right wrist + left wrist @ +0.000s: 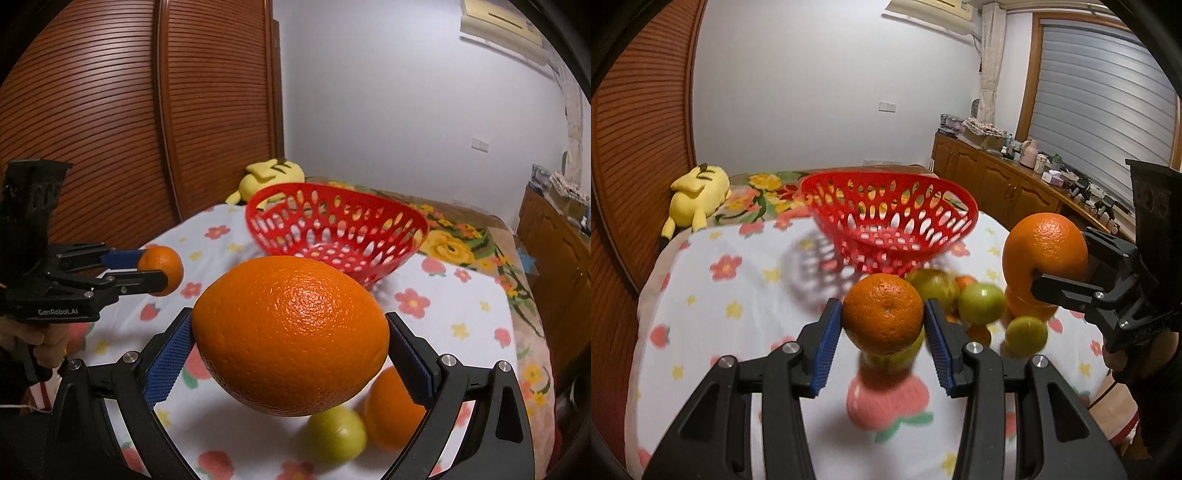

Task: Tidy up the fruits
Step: 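Lift the tangerine and large orange and carry both over the red basket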

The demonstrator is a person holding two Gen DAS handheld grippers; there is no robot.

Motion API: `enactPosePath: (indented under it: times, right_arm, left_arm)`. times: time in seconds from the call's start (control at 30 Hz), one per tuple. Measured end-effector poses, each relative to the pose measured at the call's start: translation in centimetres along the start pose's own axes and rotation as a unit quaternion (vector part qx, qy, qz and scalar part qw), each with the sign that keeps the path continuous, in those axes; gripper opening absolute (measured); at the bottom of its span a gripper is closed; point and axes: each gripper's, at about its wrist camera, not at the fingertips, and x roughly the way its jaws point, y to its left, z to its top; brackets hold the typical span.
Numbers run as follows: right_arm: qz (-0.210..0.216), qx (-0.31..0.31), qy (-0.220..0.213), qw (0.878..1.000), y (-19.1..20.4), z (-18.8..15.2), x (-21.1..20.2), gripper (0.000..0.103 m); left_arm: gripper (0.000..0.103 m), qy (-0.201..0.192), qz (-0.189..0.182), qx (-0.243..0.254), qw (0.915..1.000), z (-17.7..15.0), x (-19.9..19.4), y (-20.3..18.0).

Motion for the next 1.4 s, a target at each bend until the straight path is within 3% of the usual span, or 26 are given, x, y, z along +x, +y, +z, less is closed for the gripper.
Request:
enactPosePath:
  times: [0.33,0.53,0.93,1.4]
  right_arm:
    - [-0.017,-0.003,-0.004,1.000,-4.0,4.2,2.0,0.100]
    - [-0.018,-0.015,0.022,0.999,-6.2,6.0,5.0,0.100]
    - [0.006,-0.031,0.065,0.997,-8.4,7.1,10.2,0.100]
    - [0.022,-0.052,0.095,0.994,-7.9,7.4,12.8,0.100]
  left_arm:
    - [0.044,0.009,-0.011,0.017,0.9997,5.5,4.8,0.1]
    - [0.044,0.036,-0.015,0.029,0.9988,7.4,8.4,-0.4]
    - [0.045,0.070,-0.005,0.032,0.9970,7.6,12.1,0.0]
    - [0.048,0.057,0.000,0.014,0.9983,8.1,12.1,1.6]
